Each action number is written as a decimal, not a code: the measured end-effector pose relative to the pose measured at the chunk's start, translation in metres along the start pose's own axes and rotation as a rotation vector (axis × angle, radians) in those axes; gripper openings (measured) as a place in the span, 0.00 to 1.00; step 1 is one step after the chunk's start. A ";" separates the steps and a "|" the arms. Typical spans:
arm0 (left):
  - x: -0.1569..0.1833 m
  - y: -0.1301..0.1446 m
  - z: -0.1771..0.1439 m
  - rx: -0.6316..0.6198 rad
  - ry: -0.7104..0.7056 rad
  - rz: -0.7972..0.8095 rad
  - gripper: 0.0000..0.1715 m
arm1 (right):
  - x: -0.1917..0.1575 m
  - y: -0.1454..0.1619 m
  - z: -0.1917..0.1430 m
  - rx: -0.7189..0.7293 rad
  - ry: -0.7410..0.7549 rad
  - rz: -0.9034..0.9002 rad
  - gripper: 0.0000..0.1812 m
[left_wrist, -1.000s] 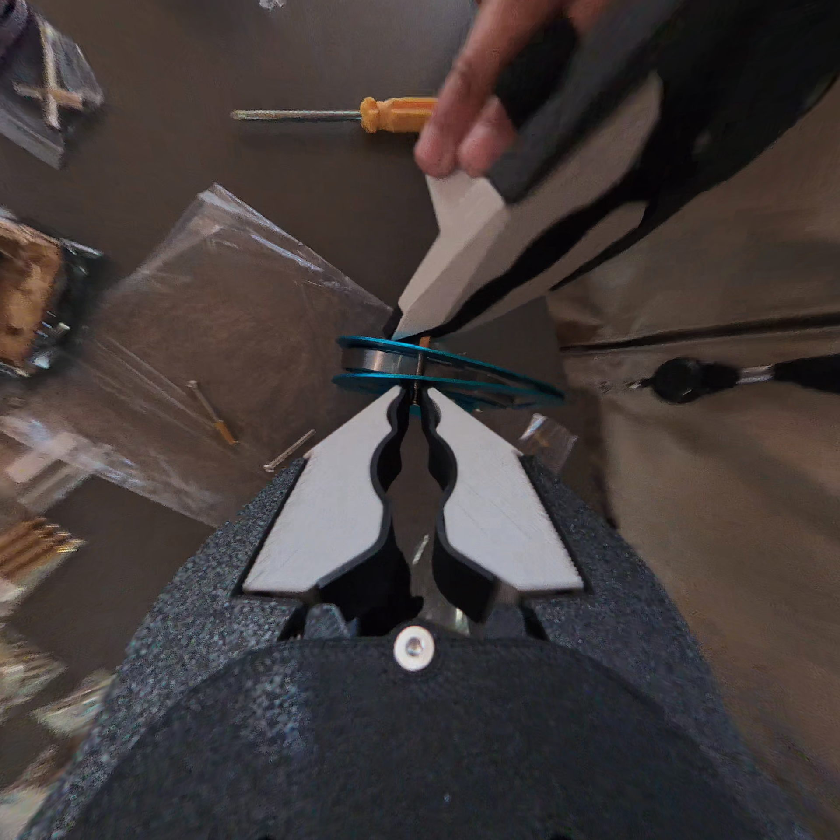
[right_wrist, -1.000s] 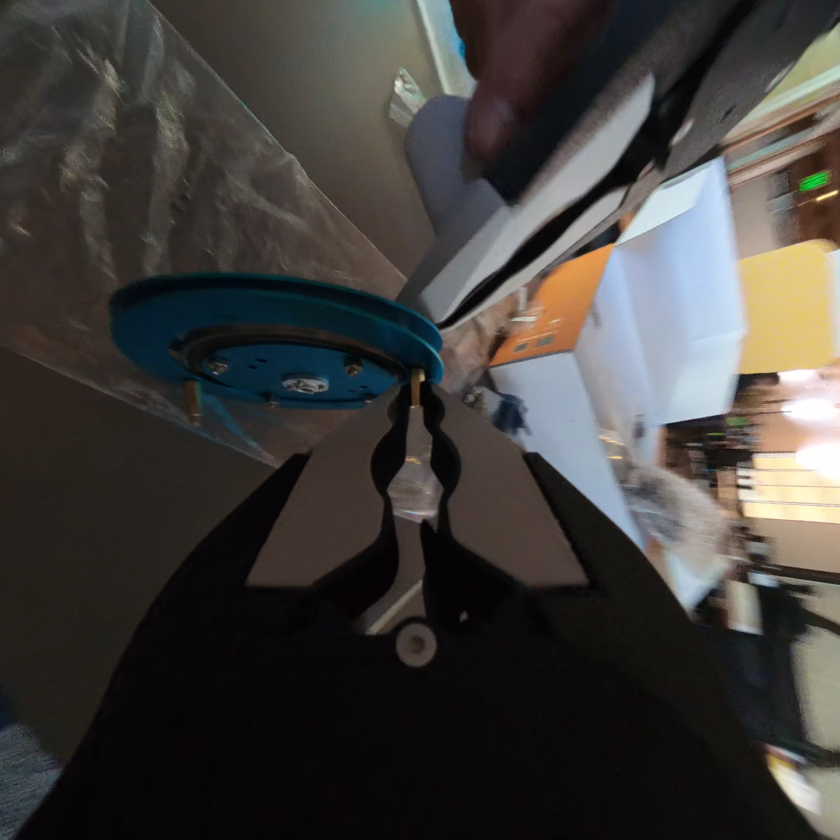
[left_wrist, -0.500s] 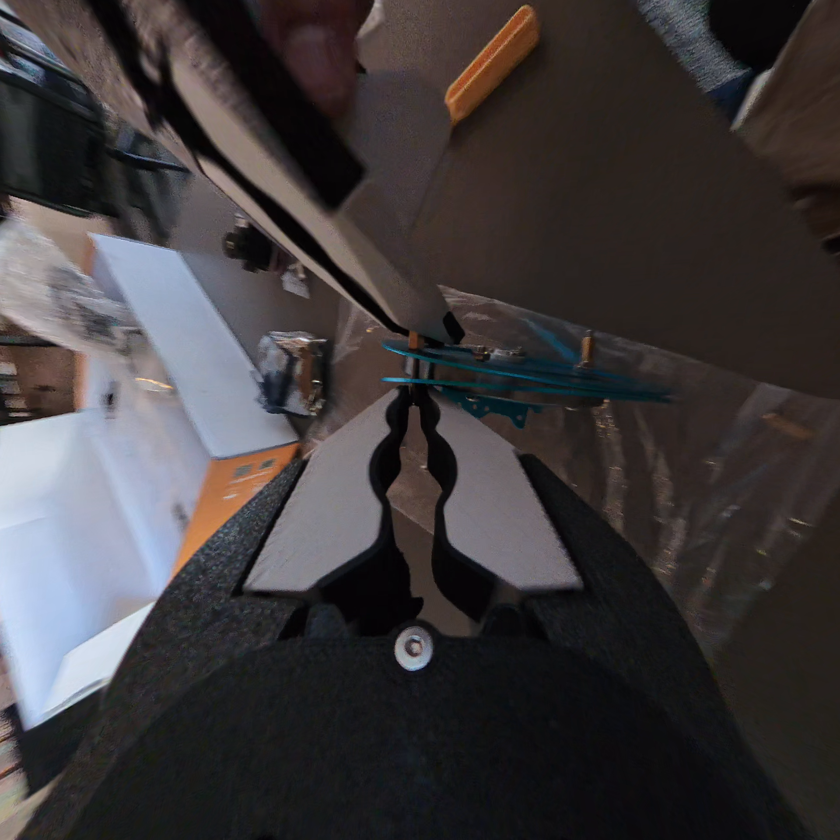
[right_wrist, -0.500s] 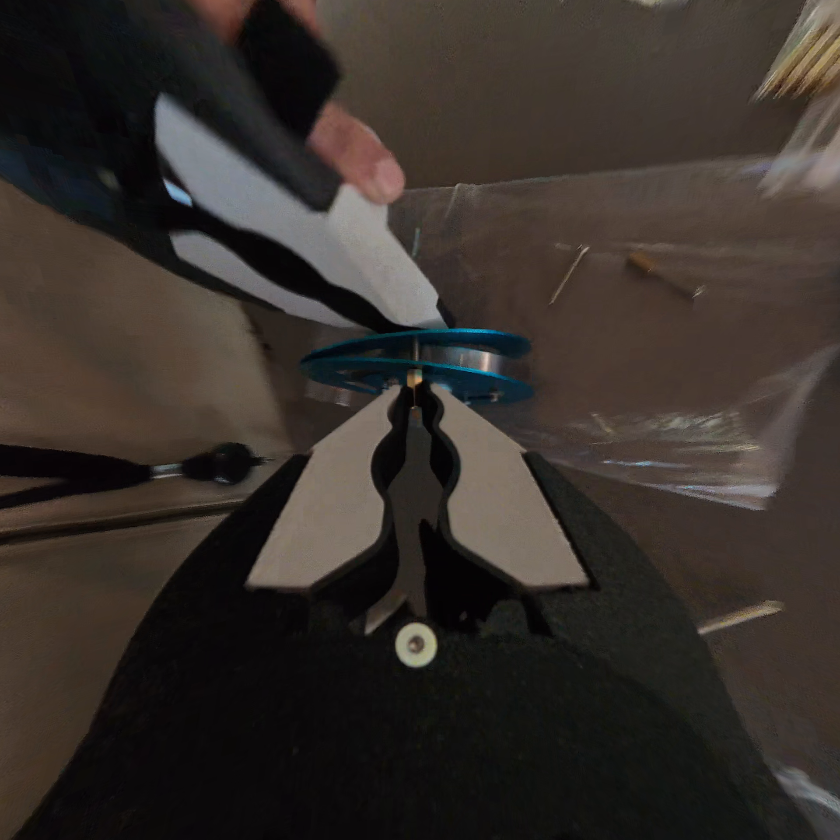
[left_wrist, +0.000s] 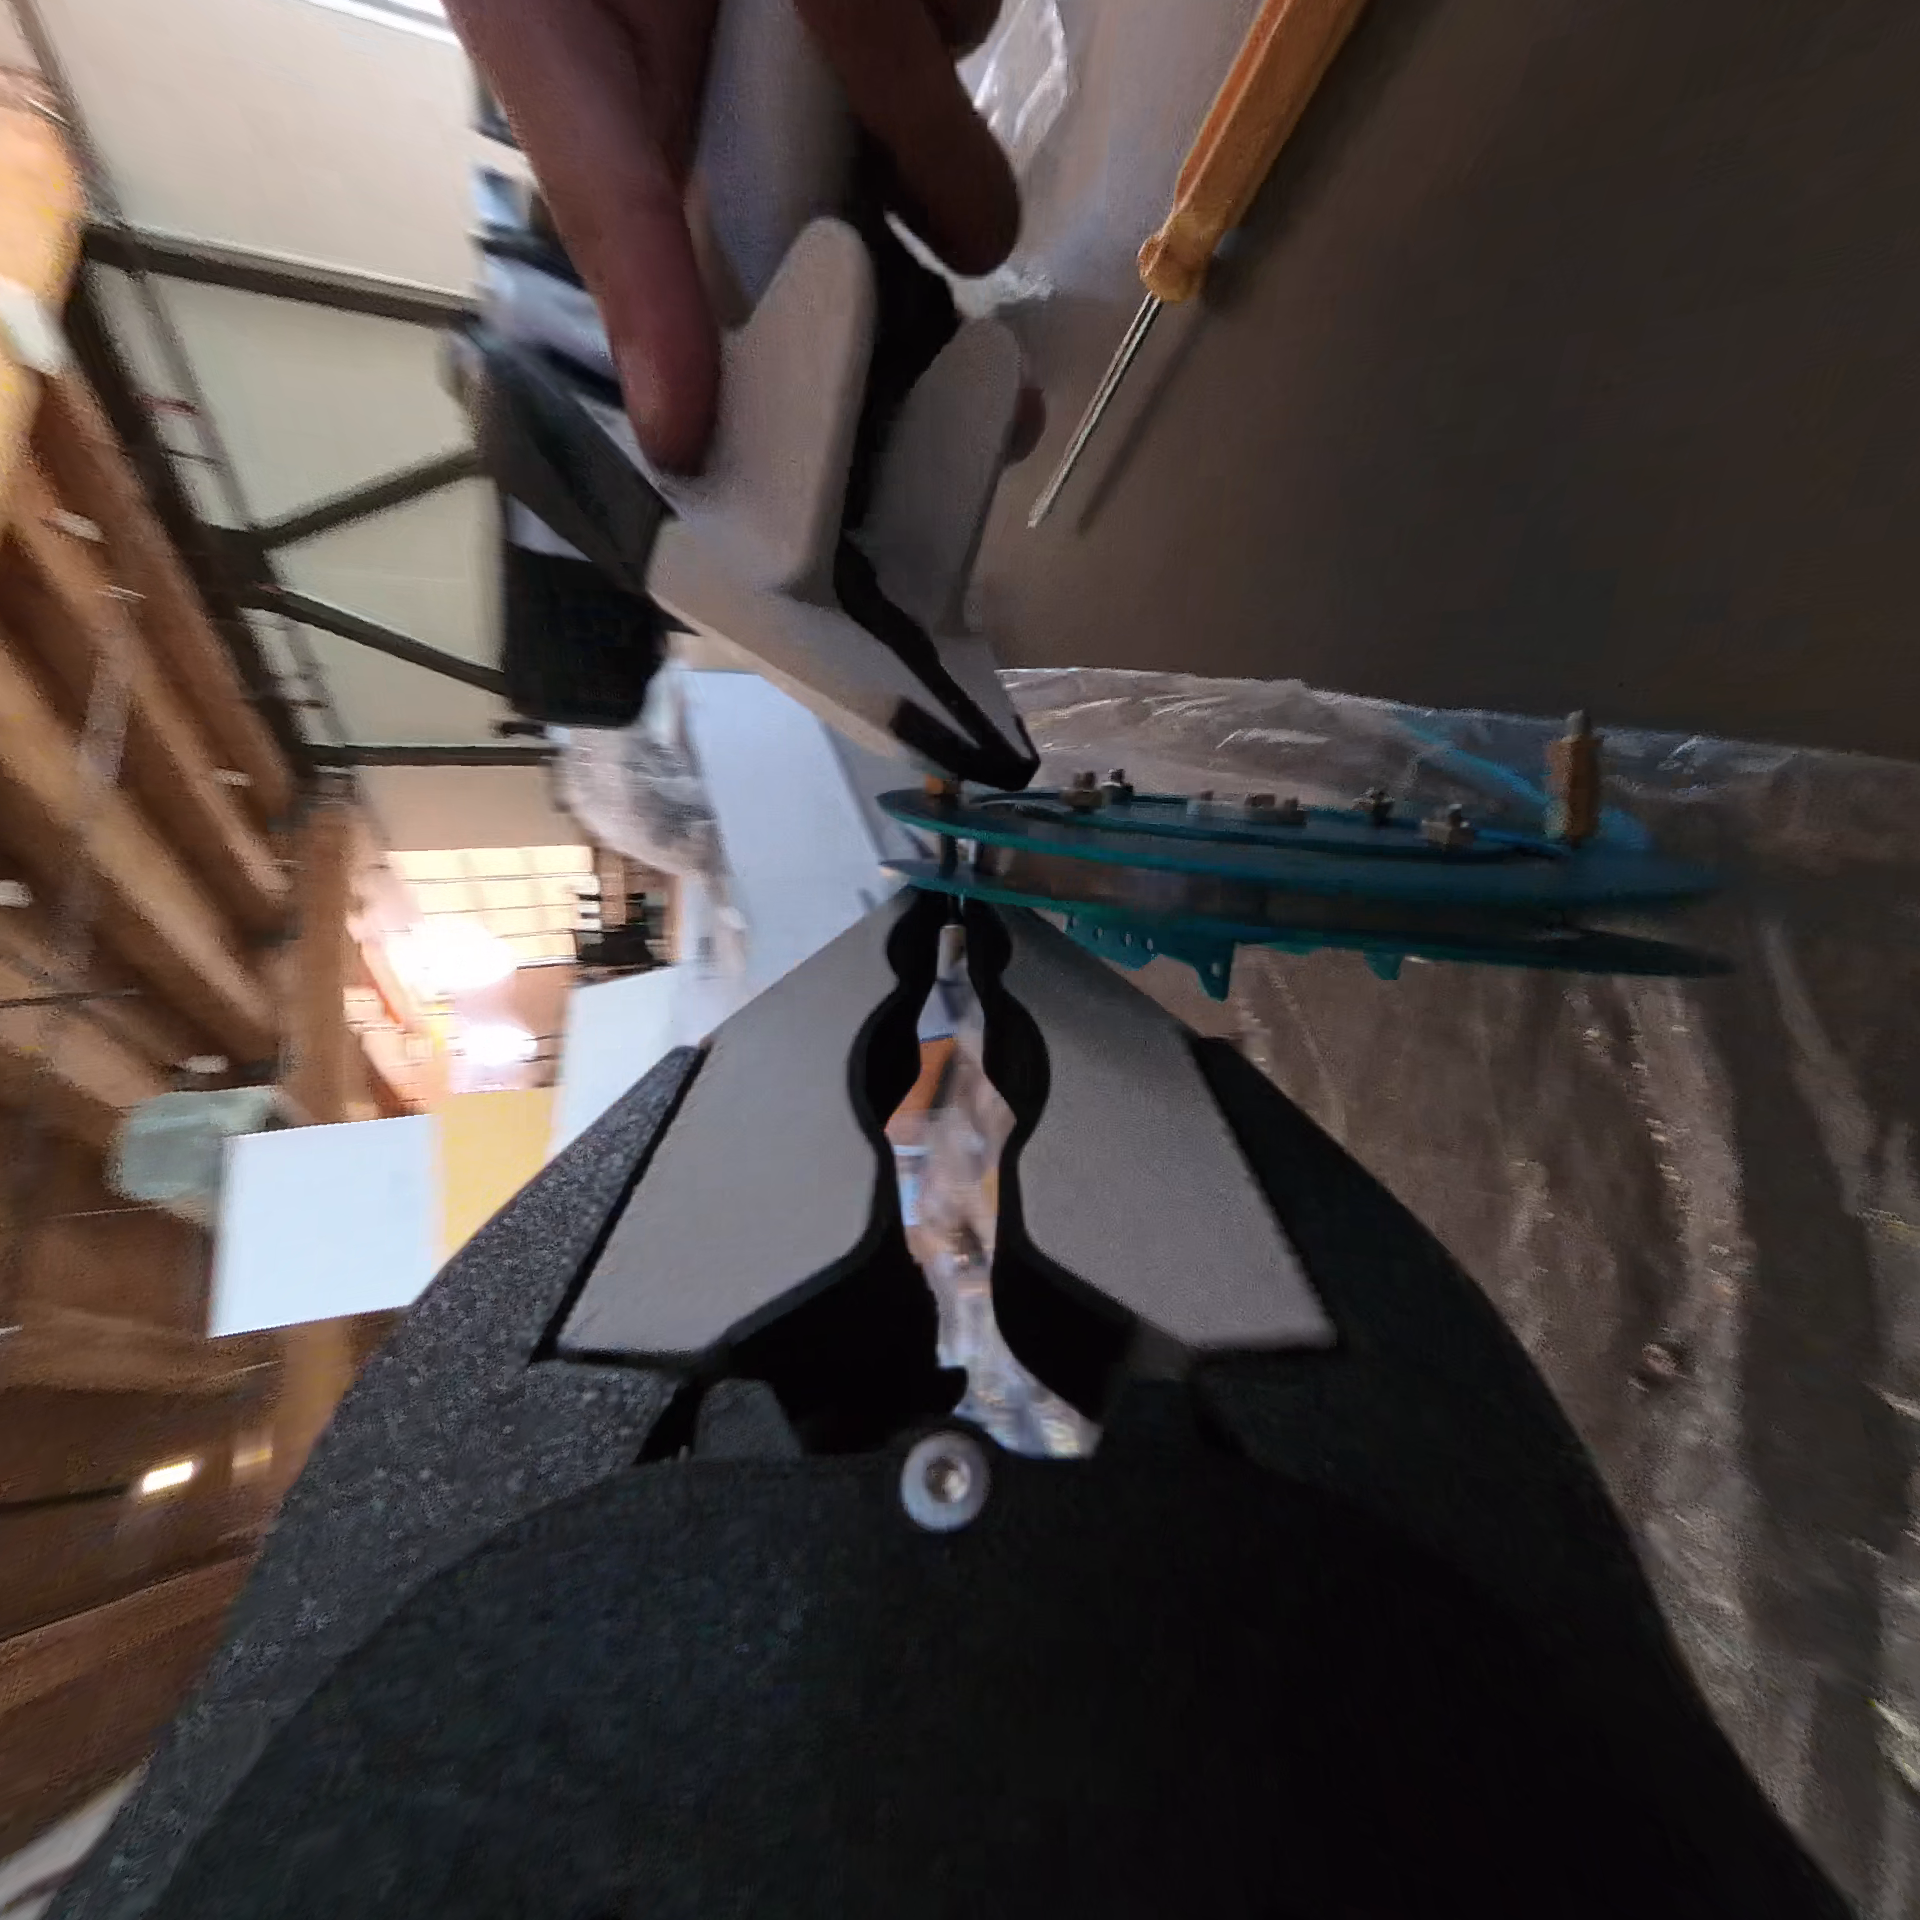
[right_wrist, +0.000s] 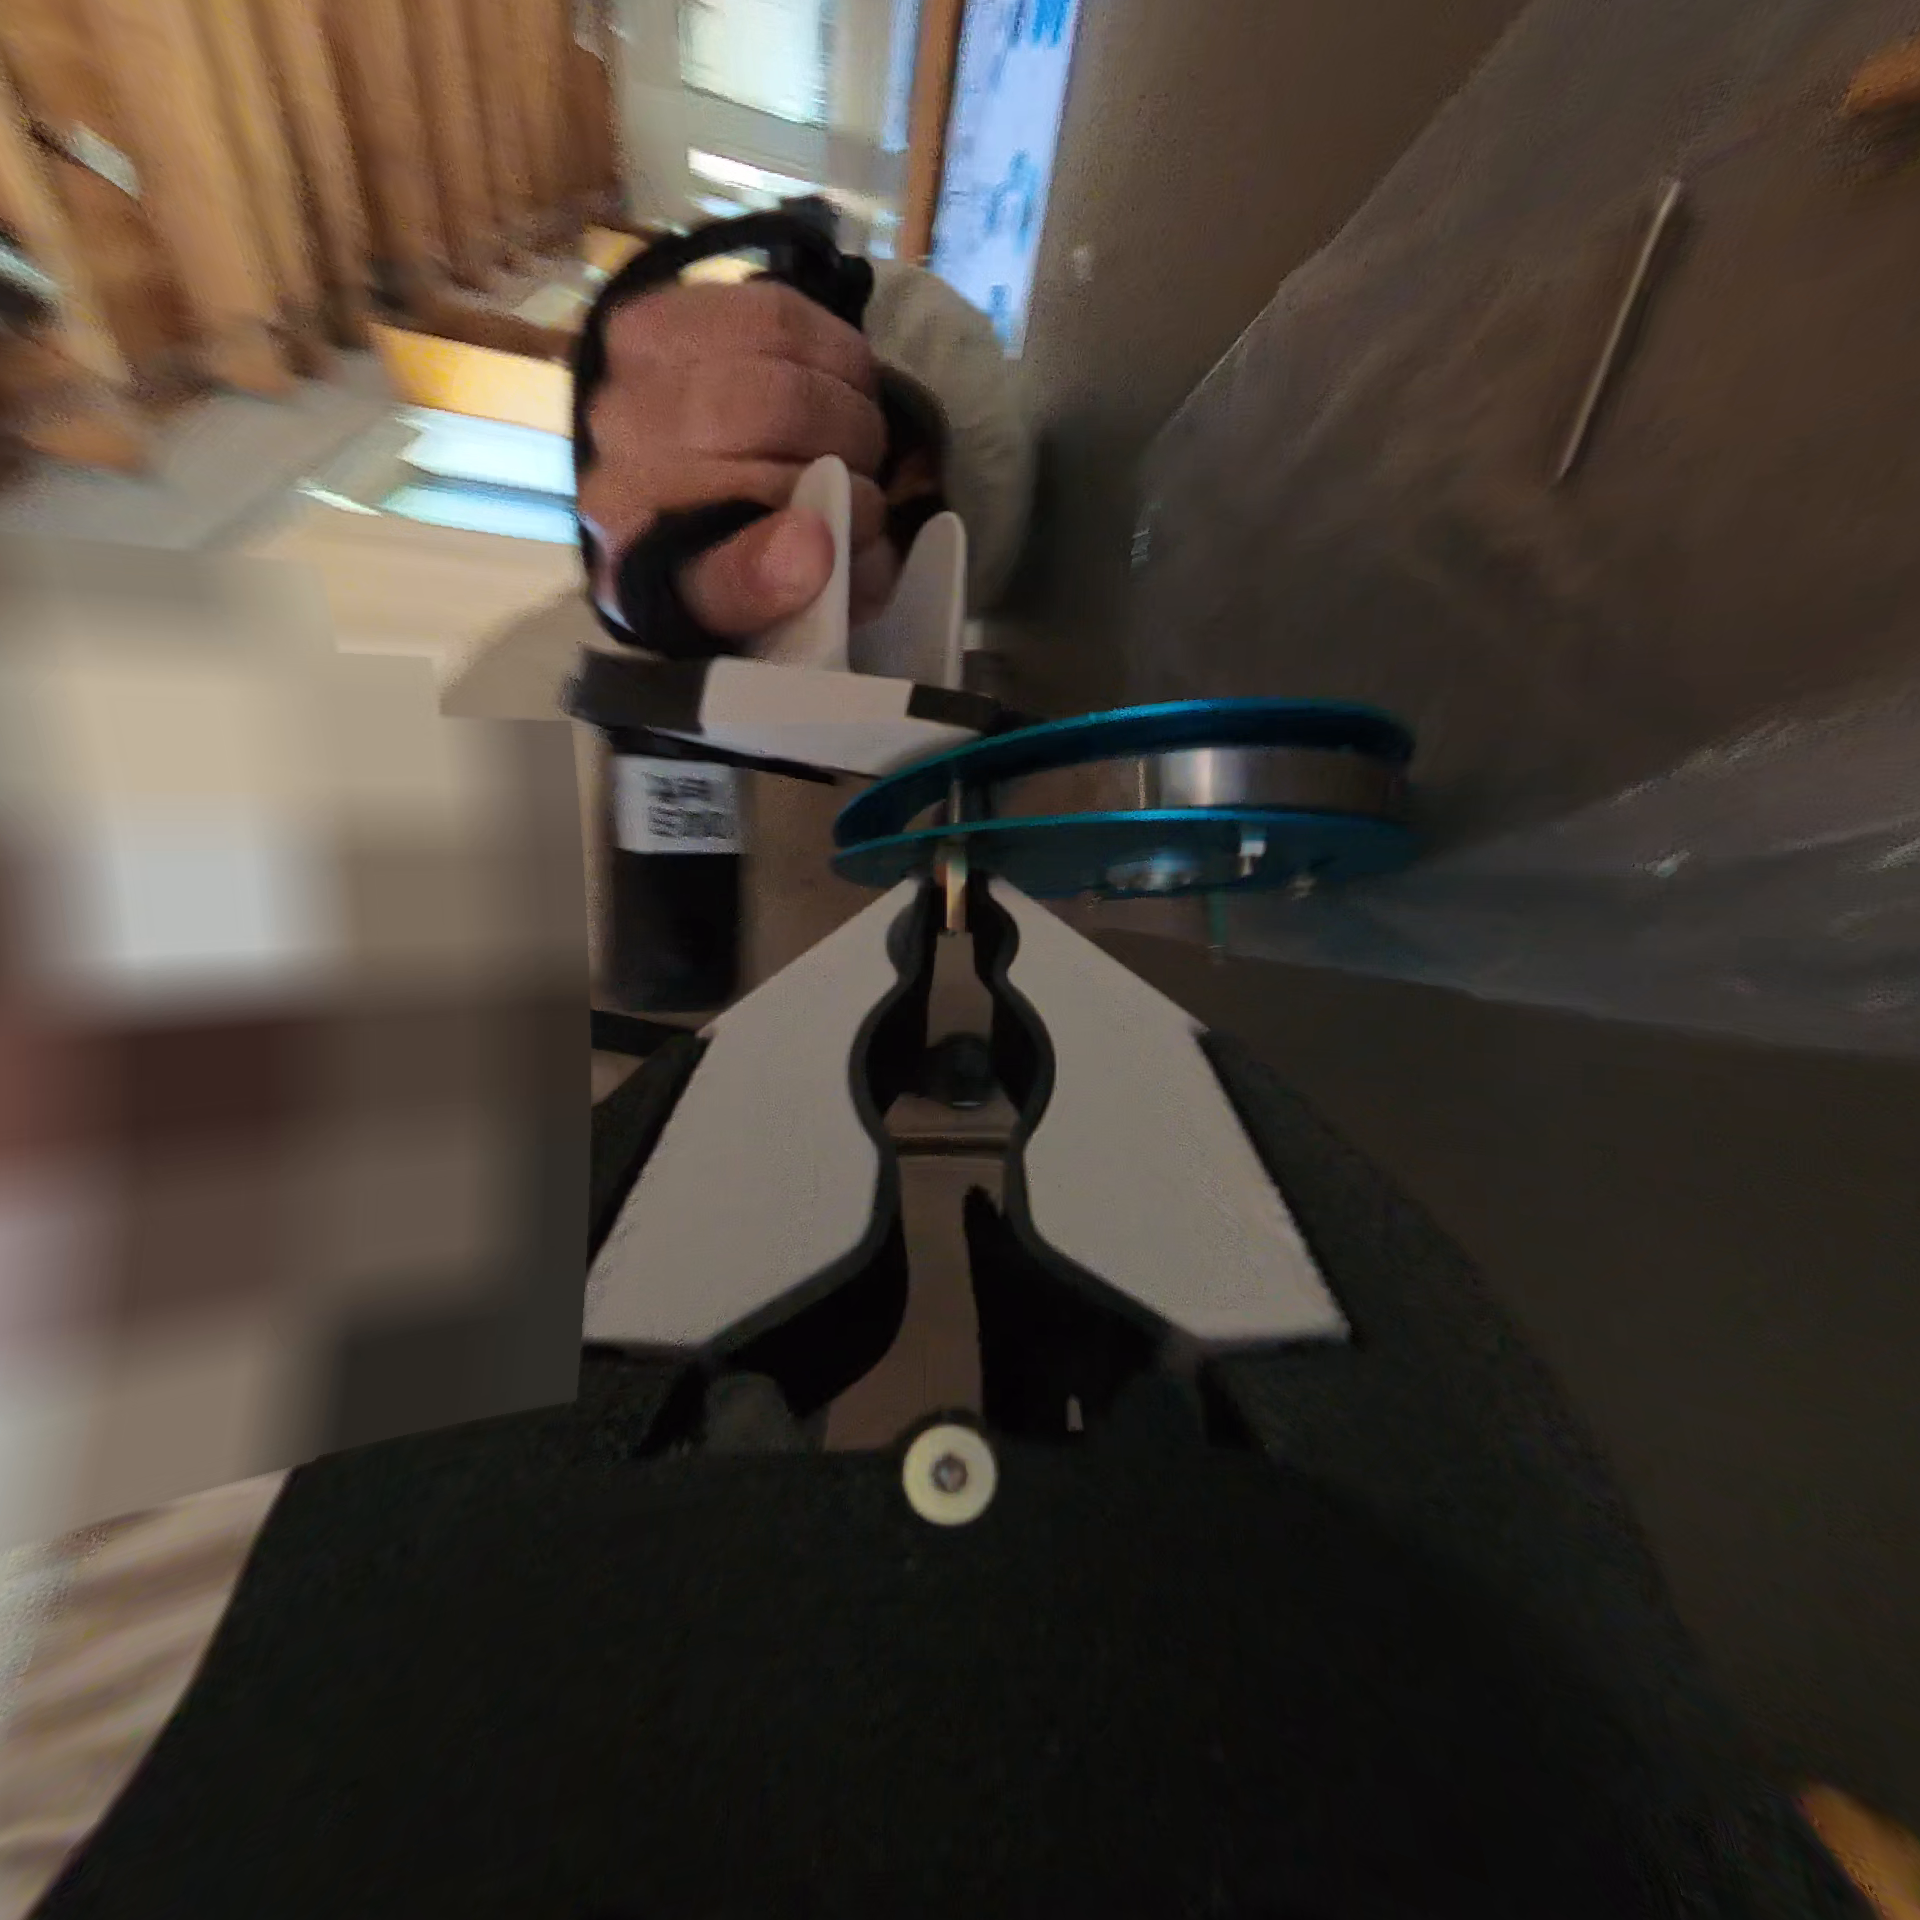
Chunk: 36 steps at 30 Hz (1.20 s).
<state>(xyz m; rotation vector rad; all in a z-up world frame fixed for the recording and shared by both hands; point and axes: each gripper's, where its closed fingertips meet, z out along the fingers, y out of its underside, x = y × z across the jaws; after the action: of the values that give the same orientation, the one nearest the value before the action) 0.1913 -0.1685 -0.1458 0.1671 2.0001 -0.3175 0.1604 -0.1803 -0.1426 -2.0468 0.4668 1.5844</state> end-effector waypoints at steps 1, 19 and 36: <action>0.001 0.000 -0.001 0.002 0.068 -0.050 0.01 | 0.001 -0.001 -0.001 0.006 0.098 -0.115 0.03; 0.013 -0.001 -0.017 -0.044 1.142 -0.808 0.02 | 0.018 -0.031 -0.015 -0.109 1.587 -1.422 0.02; 0.001 0.000 0.000 -0.029 -0.023 0.138 0.01 | 0.003 0.004 0.004 -0.111 0.144 -0.050 0.02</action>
<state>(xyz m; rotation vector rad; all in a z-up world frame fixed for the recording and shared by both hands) 0.1911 -0.1684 -0.1470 0.2805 1.9581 -0.2012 0.1559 -0.1808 -0.1469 -2.2492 0.3839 1.4697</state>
